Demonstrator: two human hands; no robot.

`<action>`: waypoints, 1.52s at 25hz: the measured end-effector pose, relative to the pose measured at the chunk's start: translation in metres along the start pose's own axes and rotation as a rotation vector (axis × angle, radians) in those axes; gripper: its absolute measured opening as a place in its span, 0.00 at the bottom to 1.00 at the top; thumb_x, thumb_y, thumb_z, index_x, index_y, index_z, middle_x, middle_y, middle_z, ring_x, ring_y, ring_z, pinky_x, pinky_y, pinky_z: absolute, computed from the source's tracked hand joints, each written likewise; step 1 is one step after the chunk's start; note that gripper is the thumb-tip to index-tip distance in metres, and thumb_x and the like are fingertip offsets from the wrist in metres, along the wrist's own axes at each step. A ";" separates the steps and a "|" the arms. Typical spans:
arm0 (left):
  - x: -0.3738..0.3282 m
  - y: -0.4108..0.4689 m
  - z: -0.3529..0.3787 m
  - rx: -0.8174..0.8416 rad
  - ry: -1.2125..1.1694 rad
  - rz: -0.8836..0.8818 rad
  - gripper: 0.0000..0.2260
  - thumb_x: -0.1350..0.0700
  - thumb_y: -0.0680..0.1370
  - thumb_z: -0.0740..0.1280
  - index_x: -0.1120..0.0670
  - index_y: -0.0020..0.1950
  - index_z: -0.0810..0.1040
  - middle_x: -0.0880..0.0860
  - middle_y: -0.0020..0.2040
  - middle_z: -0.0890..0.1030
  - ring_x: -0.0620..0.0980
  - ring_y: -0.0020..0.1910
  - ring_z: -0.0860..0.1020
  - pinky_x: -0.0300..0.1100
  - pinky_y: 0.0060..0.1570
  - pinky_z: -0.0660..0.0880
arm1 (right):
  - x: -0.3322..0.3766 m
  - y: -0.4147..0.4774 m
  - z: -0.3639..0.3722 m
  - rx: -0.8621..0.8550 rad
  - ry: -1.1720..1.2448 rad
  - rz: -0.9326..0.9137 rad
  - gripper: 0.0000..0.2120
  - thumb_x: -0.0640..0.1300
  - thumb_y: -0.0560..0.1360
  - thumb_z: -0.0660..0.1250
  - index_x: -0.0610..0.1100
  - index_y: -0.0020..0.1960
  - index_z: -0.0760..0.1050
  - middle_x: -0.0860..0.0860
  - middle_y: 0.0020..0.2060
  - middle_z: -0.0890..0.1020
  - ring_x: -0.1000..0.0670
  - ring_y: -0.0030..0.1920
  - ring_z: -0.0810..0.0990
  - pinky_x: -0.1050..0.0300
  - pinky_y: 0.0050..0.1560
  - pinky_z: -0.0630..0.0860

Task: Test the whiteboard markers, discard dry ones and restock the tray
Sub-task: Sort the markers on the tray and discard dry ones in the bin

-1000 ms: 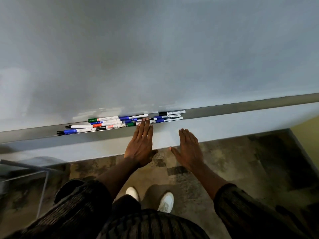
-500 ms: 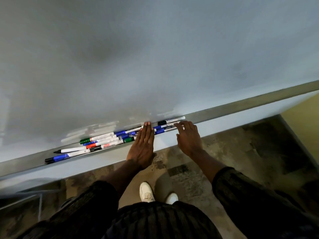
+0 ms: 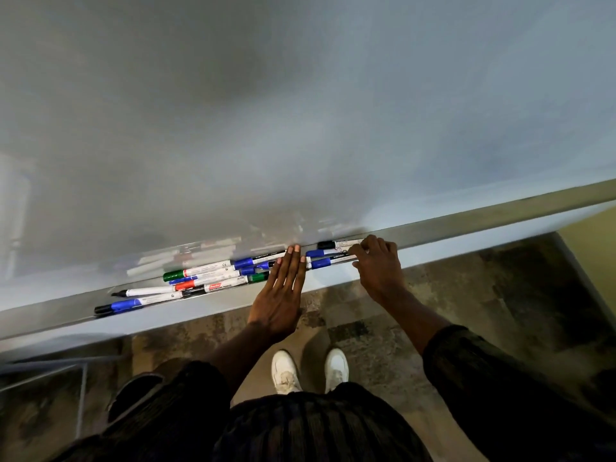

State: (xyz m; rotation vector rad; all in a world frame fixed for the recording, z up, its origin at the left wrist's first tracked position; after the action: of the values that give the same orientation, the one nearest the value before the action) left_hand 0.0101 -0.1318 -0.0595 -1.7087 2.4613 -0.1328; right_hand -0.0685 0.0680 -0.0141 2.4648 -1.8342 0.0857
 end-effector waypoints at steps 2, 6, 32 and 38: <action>0.001 -0.002 0.001 -0.009 0.036 -0.002 0.51 0.44 0.81 0.70 0.63 0.86 0.36 0.65 0.86 0.34 0.63 0.85 0.32 0.58 0.82 0.35 | -0.004 0.005 -0.004 -0.012 -0.011 -0.020 0.17 0.40 0.69 0.80 0.47 0.56 0.82 0.45 0.49 0.79 0.41 0.51 0.80 0.44 0.56 0.74; 0.001 -0.003 0.005 0.004 0.049 -0.027 0.52 0.40 0.81 0.69 0.64 0.86 0.37 0.66 0.85 0.34 0.65 0.85 0.33 0.60 0.83 0.37 | -0.015 0.011 -0.006 0.008 0.000 -0.089 0.16 0.42 0.69 0.81 0.48 0.55 0.83 0.46 0.49 0.80 0.40 0.52 0.79 0.45 0.53 0.73; -0.037 -0.028 -0.088 -0.479 -0.413 -0.272 0.20 0.45 0.85 0.61 0.54 0.70 0.80 0.56 0.55 0.87 0.58 0.54 0.81 0.54 0.54 0.79 | -0.010 -0.027 -0.039 0.069 0.715 -0.153 0.09 0.42 0.80 0.71 0.53 0.56 0.85 0.54 0.54 0.86 0.50 0.56 0.80 0.53 0.53 0.76; -0.032 -0.052 -0.108 -0.424 -0.887 -0.297 0.14 0.43 0.87 0.62 0.50 0.64 0.80 0.44 0.42 0.86 0.42 0.41 0.85 0.39 0.46 0.81 | 0.011 -0.035 -0.065 0.379 1.448 0.172 0.06 0.42 0.81 0.71 0.41 0.55 0.83 0.44 0.34 0.81 0.47 0.31 0.77 0.60 0.28 0.72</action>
State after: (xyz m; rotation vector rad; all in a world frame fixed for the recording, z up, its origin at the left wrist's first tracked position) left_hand 0.0508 -0.1211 0.0573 -1.7217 1.6318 0.9569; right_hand -0.0324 0.0729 0.0511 1.4115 -1.2636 1.7528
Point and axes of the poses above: each hand's wrist, its own y-axis towards the middle knuckle, its own z-axis out of the palm, x = y × z, the point moved 8 cm from there along y, towards the middle knuckle
